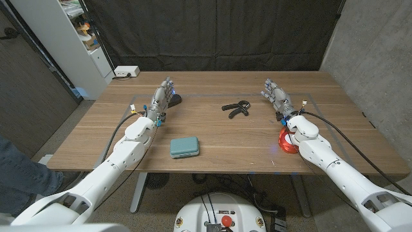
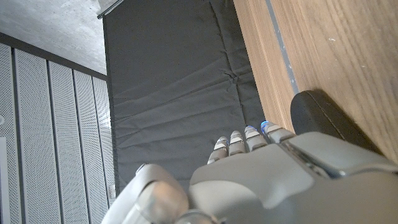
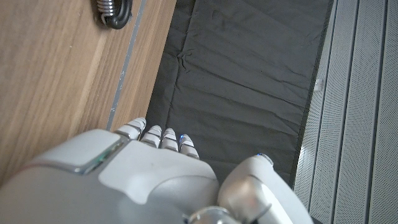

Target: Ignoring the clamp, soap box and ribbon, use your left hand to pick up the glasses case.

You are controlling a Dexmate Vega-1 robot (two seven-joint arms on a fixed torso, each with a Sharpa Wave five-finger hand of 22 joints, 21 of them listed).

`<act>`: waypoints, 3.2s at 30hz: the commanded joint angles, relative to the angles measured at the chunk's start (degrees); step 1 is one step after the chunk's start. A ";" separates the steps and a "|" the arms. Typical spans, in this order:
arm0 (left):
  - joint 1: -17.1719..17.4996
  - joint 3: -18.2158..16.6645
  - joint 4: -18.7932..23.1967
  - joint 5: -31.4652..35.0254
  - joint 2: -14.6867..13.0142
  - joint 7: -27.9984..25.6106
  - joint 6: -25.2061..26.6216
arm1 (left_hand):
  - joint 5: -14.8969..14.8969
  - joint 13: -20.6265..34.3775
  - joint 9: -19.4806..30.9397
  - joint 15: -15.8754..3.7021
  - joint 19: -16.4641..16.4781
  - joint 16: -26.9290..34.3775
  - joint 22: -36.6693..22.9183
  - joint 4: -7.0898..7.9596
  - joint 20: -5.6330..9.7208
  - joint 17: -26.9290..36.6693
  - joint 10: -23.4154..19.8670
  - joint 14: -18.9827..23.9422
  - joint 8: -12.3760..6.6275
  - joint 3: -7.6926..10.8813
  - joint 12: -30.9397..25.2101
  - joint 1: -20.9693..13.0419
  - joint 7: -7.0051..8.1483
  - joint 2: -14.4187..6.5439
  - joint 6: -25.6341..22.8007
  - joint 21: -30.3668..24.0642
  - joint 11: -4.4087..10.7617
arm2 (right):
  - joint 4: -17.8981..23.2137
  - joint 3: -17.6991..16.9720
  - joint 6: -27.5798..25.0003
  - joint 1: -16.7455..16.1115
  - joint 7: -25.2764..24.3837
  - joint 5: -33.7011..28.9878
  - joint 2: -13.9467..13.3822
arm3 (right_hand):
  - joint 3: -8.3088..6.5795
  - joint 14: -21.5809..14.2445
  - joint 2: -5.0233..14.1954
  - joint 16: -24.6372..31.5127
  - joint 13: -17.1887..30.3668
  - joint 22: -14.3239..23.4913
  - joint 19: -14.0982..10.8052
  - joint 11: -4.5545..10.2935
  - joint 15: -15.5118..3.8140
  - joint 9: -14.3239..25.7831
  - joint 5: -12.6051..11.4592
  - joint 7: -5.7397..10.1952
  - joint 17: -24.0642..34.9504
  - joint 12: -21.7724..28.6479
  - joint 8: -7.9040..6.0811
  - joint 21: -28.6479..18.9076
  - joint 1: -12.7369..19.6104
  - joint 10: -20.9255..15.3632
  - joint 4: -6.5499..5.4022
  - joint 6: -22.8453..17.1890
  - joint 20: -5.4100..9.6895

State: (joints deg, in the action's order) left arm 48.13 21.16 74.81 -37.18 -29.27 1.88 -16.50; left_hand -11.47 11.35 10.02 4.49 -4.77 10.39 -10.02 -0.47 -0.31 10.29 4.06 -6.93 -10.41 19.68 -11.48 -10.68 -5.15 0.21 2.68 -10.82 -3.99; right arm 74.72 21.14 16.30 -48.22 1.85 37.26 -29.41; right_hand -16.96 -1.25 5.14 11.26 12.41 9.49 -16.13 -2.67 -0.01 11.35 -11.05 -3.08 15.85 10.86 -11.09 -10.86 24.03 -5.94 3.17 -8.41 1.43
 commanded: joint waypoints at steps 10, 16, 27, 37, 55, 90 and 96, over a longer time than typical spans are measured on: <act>-0.19 -0.46 1.00 0.66 0.15 0.36 0.75 | -0.33 0.09 0.11 0.02 -0.70 0.25 -0.12 0.01 -0.30 0.07 0.30 -0.47 -0.27 0.38 -0.33 -0.58 -0.30 -0.11 0.05 -0.24 0.07 | 1.18 -1.14 -0.43 -0.88 0.50 0.12 -0.78 | -0.34 -0.43 -0.05 0.37 -0.10 0.28 -0.33 0.18 0.05 0.02 -0.21 0.23 -0.04 0.37 -0.31 -0.19 0.26 -0.54 -0.01 -0.45 -0.09; 0.72 -0.90 2.56 1.02 -0.67 -0.18 1.02 | -0.31 0.05 0.12 0.01 -0.71 0.30 -0.13 -0.02 -0.50 0.07 0.24 -0.35 -0.35 0.38 -0.36 -0.60 -0.26 -0.22 -0.17 -0.25 0.07 | 0.80 -1.12 -0.25 -0.67 0.70 0.05 -0.54 | -0.30 -0.40 -0.02 0.36 -0.20 0.28 -0.28 0.10 0.03 -0.02 -0.21 0.30 -0.12 0.38 -0.31 -0.17 0.21 -0.61 0.01 -0.50 -0.08; 1.08 -1.45 3.29 1.98 -1.66 0.15 0.28 | -0.28 -0.02 0.13 0.07 -0.35 0.44 -0.14 -0.11 -0.83 0.07 -0.24 0.07 -0.40 0.45 -0.55 -0.75 -0.25 -0.54 -0.39 -0.41 0.15 | 2.20 -1.34 -0.28 -1.58 -0.16 -0.20 -0.79 | -0.30 0.23 0.20 0.12 -0.46 0.28 0.04 0.47 -0.14 -0.13 -0.23 0.69 -0.42 0.06 -0.09 -0.05 0.22 0.20 0.14 -0.02 0.22; 2.18 -2.18 5.82 3.42 -2.81 -1.09 0.00 | -0.24 -0.07 0.13 0.06 -0.67 0.45 -0.15 -0.21 -1.12 0.06 -0.22 0.20 -0.42 0.51 -0.53 -0.89 -0.16 -0.78 -0.49 -0.30 0.23 | 3.07 -2.36 0.18 -3.30 -0.72 0.51 -1.41 | -0.28 0.29 0.35 0.14 -0.57 0.28 0.10 0.59 -0.18 -0.17 -0.23 0.72 -0.53 0.13 -0.13 -0.04 0.17 0.07 0.16 -0.13 0.20; 4.20 -3.66 10.53 6.62 -5.81 -3.21 1.46 | -0.19 -0.13 0.15 0.15 -0.97 0.32 -0.15 -0.49 -1.43 0.04 -0.15 0.01 -0.39 0.82 -0.50 -1.42 -0.07 -1.37 -0.48 -0.22 0.11 | 3.93 -3.15 1.43 -4.53 -0.75 0.58 -2.16 | -0.13 0.23 0.48 0.22 -0.77 0.28 0.08 0.59 -0.13 -0.21 -0.20 0.95 -0.81 0.21 -0.56 -0.07 0.08 -0.07 0.28 -1.27 0.14; 6.27 -7.92 13.89 9.07 -10.39 -4.61 3.67 | 0.07 -0.20 0.18 0.16 -1.52 0.43 -0.17 -1.71 -1.24 -0.01 -0.60 0.59 -0.57 1.37 -0.66 -3.09 0.09 -2.04 -1.07 -0.19 0.33 | 2.77 -2.15 0.88 -2.53 -1.75 -0.35 -0.86 | 0.11 0.35 0.60 0.26 -1.03 0.28 0.24 0.75 -0.01 -0.25 -0.18 1.22 -1.30 0.19 -0.19 -0.04 -0.14 0.15 0.47 -0.41 0.02; 6.13 -8.34 14.11 10.07 -11.08 -4.78 3.82 | 0.09 -0.20 0.18 0.21 -1.69 0.42 -0.17 -1.87 -1.25 -0.01 -0.58 0.60 -0.56 1.41 -0.64 -3.27 0.11 -2.04 -1.07 -0.15 0.34 | 2.91 -2.23 1.15 -2.63 -2.07 -0.41 -0.71 | 0.13 0.35 0.62 0.26 -1.07 0.28 0.24 0.70 -0.04 -0.26 -0.19 1.26 -1.39 0.20 -0.19 -0.05 -0.15 0.14 0.51 -0.42 0.02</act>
State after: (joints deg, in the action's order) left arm 54.04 13.93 88.35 -28.21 -39.30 -2.38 -12.91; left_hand -11.42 11.20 10.00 4.70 -6.09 10.61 -10.00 -1.89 -1.64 10.13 3.83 -6.71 -10.63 20.95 -11.88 -13.32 -4.91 -1.83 2.03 -10.81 -3.78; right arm 77.82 18.77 17.26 -51.13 0.14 37.09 -30.51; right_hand -16.86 -1.02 5.41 11.25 11.17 9.47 -16.11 -2.46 -0.22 10.93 -11.05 -2.15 14.36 10.86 -11.09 -10.86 23.75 -5.72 3.56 -8.90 1.43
